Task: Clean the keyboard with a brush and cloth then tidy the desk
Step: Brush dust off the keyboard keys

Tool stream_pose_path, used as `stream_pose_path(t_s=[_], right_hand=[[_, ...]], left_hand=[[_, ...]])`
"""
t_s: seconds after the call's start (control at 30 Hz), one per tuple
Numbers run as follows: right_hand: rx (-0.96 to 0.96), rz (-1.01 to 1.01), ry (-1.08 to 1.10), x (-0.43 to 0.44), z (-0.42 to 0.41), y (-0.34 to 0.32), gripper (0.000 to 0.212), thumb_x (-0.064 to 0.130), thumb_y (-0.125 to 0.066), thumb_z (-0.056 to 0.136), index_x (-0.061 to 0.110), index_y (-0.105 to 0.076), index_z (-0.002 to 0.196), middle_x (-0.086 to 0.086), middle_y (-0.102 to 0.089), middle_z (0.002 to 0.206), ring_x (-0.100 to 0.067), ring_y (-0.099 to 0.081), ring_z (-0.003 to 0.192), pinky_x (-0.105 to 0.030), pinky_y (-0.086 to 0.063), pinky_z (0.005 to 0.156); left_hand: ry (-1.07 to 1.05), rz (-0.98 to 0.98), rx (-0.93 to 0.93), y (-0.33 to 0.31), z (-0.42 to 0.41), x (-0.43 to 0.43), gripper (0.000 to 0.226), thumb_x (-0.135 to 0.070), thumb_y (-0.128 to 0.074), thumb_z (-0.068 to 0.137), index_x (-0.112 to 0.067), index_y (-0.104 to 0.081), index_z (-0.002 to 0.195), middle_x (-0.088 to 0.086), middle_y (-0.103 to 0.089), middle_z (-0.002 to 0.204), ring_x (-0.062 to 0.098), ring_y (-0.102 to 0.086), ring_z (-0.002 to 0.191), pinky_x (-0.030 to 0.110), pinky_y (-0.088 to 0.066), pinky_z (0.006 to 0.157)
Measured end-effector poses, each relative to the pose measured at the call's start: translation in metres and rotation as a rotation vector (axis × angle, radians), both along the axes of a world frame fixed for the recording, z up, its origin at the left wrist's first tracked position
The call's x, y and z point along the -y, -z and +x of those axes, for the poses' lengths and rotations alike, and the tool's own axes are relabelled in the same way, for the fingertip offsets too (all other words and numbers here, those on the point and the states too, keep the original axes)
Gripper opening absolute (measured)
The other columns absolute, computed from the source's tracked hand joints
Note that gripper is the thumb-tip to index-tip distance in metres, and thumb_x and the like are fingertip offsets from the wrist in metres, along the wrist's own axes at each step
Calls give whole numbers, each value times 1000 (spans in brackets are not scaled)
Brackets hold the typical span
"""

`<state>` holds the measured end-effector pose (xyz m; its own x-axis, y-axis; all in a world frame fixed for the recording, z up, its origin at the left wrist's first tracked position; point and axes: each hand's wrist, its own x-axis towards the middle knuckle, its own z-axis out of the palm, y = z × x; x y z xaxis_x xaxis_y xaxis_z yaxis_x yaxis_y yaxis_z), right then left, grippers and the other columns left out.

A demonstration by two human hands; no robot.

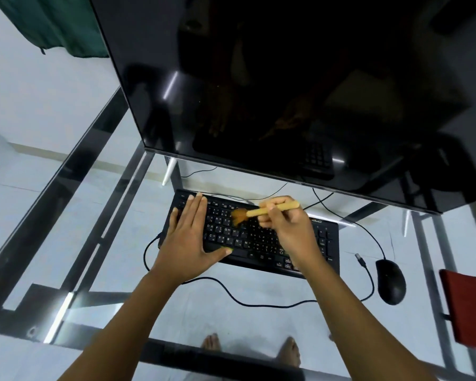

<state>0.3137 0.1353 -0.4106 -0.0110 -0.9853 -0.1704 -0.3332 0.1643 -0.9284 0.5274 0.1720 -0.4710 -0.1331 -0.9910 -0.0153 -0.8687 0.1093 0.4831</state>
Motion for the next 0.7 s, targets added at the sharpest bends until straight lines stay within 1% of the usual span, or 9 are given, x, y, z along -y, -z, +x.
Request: stream_pose_path(t_s=[0.07, 0.17, 0.23, 0.33, 0.43, 0.47, 0.57, 0.63, 0.7], right_hand=[[-23, 22, -70, -4, -2, 5, 10, 18, -54, 97, 18, -63, 95, -2, -72, 91, -21, -70, 82, -44, -58, 82], [-224, -172, 42, -5, -13, 7, 11, 22, -55, 96, 28, -63, 91, 9, -70, 88, -17, -68, 82, -40, -56, 78], [-167, -168, 86, -5, -20, 4, 10, 21, -55, 96, 24, -64, 93, 5, -71, 90, -15, -69, 85, -39, -56, 83], [-163, -81, -40, -8, -23, 2, 10, 17, -55, 97, 18, -64, 94, 0, -72, 90, -14, -70, 82, -37, -58, 83], [-268, -228, 76, -7, -33, 1, 13, 10, -57, 94, 18, -67, 93, 6, -68, 97, -1, -64, 90, -17, -49, 84], [-231, -229, 100, -8, -37, 0, 13, 8, -57, 94, 16, -67, 93, 7, -69, 98, -2, -64, 93, -16, -48, 86], [-17, -10, -9, -13, -42, -3, 14, 7, -52, 96, 10, -65, 93, -1, -74, 88, -19, -70, 87, -29, -57, 80], [-82, 35, -40, -18, -45, 0, 16, 10, -53, 96, 16, -66, 91, 2, -74, 82, -17, -70, 83, -24, -57, 75], [-223, -108, 85, -23, -48, -2, 19, 13, -56, 95, 28, -64, 87, 12, -71, 82, -7, -67, 83, -16, -51, 74]], left_hand=[[58, 5, 10, -2, -10, 4, 114, -78, -49, 73, -14, -1, 154, -3, 4, 162, 7, 14, 146, 46, -1, 121], [117, 10, 35, -3, -26, 8, 115, -80, -47, 73, -15, 4, 154, -4, 7, 161, 6, 17, 146, 44, 4, 121], [142, 19, 36, -2, -35, 9, 116, -79, -48, 73, -15, 5, 154, -3, 8, 161, 7, 17, 146, 45, 5, 120], [183, 30, 48, 0, -45, 10, 116, -78, -48, 73, -15, 8, 153, -3, 9, 161, 8, 19, 145, 45, 6, 120], [201, 47, 57, 2, -53, 9, 118, -80, -47, 72, -14, 8, 153, -3, 10, 161, 8, 20, 145, 45, 10, 119], [201, 54, 58, 2, -55, 8, 118, -80, -48, 72, -14, 9, 153, -3, 11, 161, 8, 20, 145, 44, 11, 119], [199, 57, 87, 2, -58, 6, 118, -80, -48, 74, -14, 12, 152, -3, 13, 160, 9, 22, 144, 44, 14, 118], [193, 60, 104, 2, -59, 6, 118, -80, -48, 74, -15, 13, 152, -3, 14, 160, 9, 23, 144, 44, 13, 118], [190, 66, 116, 1, -59, 6, 119, -80, -48, 73, -14, 13, 152, -3, 13, 161, 9, 22, 145, 45, 13, 118]])
